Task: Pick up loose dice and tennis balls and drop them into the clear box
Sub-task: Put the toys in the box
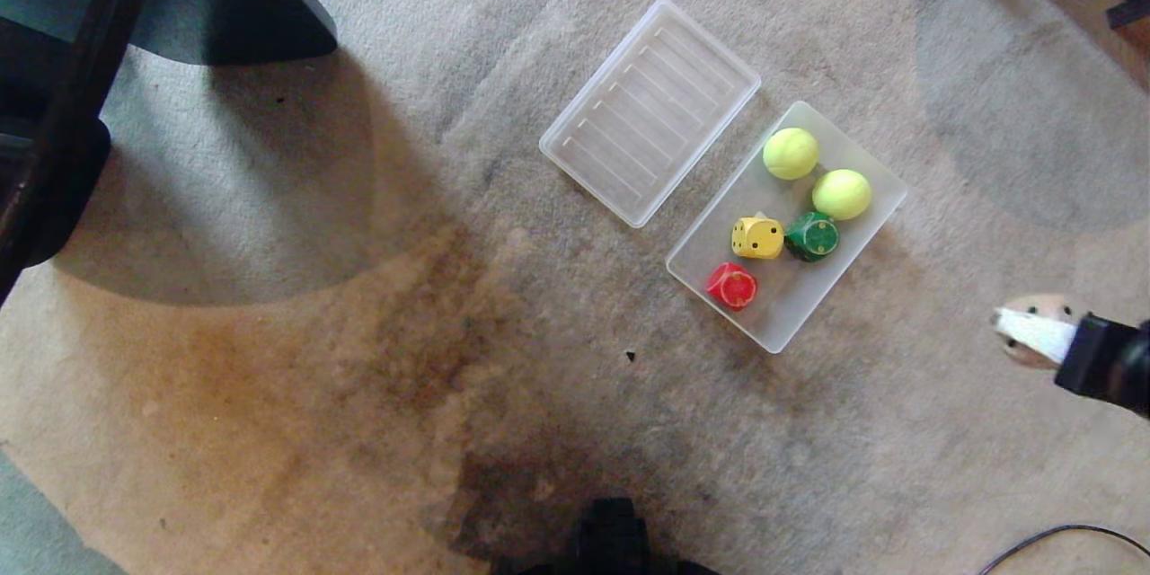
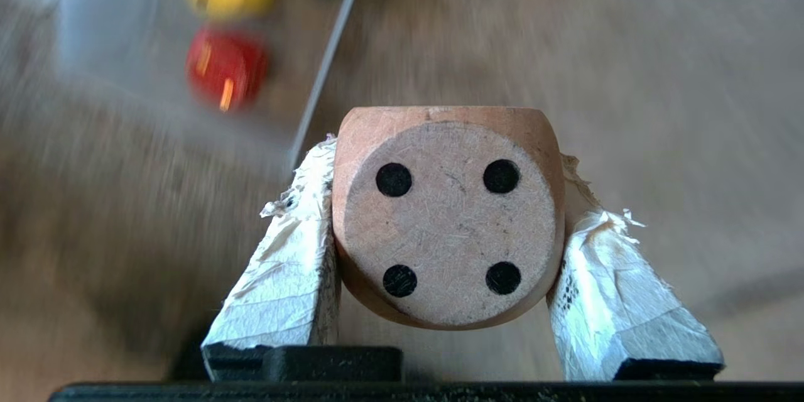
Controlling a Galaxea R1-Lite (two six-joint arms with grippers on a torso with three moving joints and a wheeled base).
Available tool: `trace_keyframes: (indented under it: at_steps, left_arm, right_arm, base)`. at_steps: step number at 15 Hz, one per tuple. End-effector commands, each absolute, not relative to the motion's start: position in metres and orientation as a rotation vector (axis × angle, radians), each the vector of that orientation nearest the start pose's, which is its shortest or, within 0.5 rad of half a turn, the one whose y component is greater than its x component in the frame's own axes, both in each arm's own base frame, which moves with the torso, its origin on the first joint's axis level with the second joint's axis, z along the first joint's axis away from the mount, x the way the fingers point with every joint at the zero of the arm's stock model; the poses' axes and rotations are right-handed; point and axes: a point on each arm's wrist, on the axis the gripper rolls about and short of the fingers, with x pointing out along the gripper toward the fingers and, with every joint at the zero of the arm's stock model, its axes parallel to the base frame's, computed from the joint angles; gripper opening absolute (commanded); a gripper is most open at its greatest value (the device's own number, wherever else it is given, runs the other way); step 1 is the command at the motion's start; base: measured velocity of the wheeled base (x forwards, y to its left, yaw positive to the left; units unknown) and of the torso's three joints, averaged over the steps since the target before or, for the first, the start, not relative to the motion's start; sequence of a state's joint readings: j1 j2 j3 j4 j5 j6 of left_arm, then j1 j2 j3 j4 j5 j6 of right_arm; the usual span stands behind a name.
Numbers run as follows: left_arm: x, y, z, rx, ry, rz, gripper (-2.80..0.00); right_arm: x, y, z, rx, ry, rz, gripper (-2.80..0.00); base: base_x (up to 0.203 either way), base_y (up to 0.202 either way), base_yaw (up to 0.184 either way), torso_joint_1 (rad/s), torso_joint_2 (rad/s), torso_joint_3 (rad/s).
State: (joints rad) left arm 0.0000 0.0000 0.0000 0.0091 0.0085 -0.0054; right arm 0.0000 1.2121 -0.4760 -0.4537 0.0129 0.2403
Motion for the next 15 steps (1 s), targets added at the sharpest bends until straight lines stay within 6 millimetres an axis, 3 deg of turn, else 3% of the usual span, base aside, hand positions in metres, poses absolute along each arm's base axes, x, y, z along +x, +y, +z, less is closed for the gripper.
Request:
trace_keyframes:
  at_steps: [1, 3, 6, 9, 12, 15]
  left_arm:
    - [-0.023, 0.0, 0.075, -0.006, 0.009, 0.009, -2.8]
    - [-0.023, 0.0, 0.075, -0.006, 0.009, 0.009, -2.8]
    - [-0.023, 0.0, 0.075, -0.006, 0.009, 0.009, -2.8]
    - [-0.023, 0.0, 0.075, -0.006, 0.009, 0.009, -2.8]
    - [-0.023, 0.0, 0.075, -0.006, 0.009, 0.009, -2.8]
    - [-0.023, 0.0, 0.075, -0.006, 0.009, 0.009, -2.8]
  right_arm:
    - [0.242, 0.001, 0.158, 0.247, 0.325, -0.025, -2.8]
    - [0.291, 0.004, 0.154, 0.258, 0.21, -0.003, -2.8]
    - [0.337, 0.013, 0.178, 0.329, -0.023, 0.059, -2.8]
    - [0.341, 0.02, 0.182, 0.386, -0.052, 0.122, -2.8]
    - [0.35, 0.042, 0.173, 0.464, -0.002, 0.257, -2.8]
    - [0.357, 0.052, 0.18, 0.514, -0.041, 0.305, -2.8]
  base:
    - [0.0, 0.0, 0.0, 0.0, 0.0, 0.0]
    - [0.0, 0.0, 0.0, 0.0, 0.0, 0.0]
    - [0.0, 0.0, 0.0, 0.0, 0.0, 0.0]
    - [0.0, 0.0, 0.0, 0.0, 0.0, 0.0]
    - [0.0, 0.0, 0.0, 0.0, 0.0, 0.0]
    - [0.0, 0.0, 0.0, 0.0, 0.0, 0.0]
